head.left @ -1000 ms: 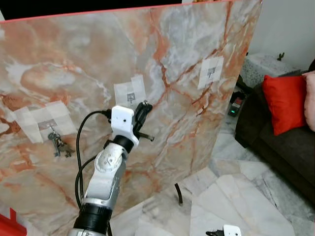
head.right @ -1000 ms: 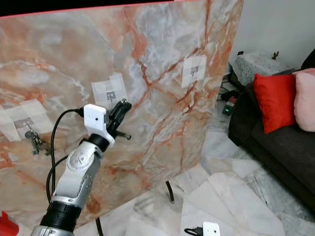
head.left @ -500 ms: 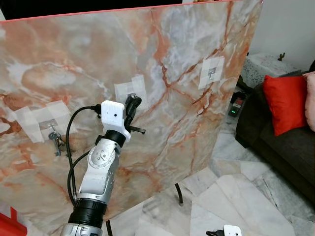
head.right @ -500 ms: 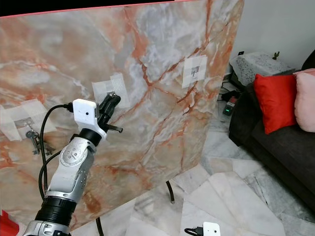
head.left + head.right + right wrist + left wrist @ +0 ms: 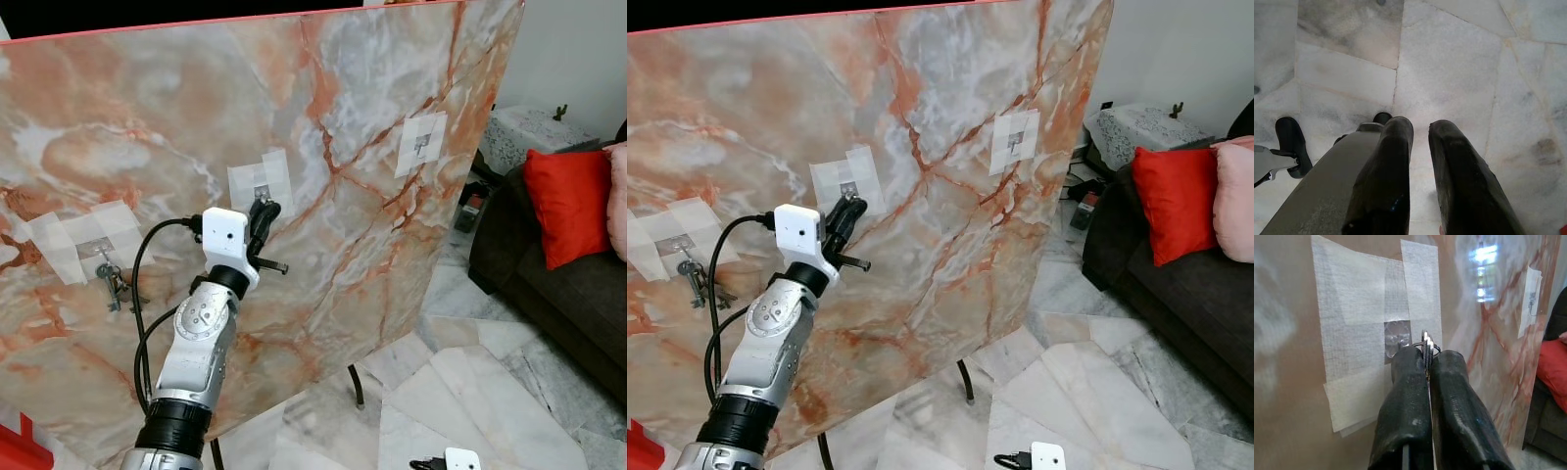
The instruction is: Hang keys on a hook
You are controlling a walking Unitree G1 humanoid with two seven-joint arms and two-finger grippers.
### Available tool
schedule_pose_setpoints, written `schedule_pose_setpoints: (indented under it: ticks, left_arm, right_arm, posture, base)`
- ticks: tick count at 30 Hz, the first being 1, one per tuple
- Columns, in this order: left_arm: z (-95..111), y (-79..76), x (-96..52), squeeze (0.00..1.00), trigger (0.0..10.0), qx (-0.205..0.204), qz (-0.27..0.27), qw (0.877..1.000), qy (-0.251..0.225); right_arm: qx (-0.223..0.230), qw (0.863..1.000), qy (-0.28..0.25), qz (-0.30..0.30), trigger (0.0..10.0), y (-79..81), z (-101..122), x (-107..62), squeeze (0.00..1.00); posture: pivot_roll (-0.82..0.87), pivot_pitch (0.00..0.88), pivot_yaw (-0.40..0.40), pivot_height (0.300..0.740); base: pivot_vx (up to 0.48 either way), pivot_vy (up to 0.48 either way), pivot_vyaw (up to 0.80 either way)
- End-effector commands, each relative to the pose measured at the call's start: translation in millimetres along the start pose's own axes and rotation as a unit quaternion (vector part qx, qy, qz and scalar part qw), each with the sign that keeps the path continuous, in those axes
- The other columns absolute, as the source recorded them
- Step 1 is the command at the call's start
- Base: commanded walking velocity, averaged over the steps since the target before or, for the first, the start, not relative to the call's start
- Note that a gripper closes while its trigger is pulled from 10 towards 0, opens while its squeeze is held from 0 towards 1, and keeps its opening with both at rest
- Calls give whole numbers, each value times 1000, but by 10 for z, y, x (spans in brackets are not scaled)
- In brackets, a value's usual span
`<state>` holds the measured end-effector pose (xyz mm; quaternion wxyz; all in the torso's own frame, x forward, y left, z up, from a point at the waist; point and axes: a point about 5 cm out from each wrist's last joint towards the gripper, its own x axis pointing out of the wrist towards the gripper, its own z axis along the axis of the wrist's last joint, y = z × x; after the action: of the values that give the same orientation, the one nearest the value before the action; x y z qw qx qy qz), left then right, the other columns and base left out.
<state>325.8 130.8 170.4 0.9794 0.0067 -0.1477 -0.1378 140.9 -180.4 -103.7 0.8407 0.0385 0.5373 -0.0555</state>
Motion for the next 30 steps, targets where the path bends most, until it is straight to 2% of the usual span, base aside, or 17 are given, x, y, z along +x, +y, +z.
schedule_pose_setpoints:
  ticks: [1,10,30]
  left_arm:
    - [-9,-5,-26,0,10000,5,-3,1000,4]
    - [-54,35,-60,0,10000,22,10,1000,15]
    - [-121,40,-127,0,10000,29,10,999,31]
  right_arm:
    - [-2,1000,2,-4,10000,-30,7,-1,0]
    - [-4,1000,3,-4,10000,-31,6,-1,0]
    - [-4,1000,2,-3,10000,-33,6,-1,0]
  posture:
    - [-2,0,-70,740]
    - [-2,0,-73,740]
    - [-4,0,-74,740]
  base:
    - [0,0,0]
    - [0,0,0]
    - [0,0,0]
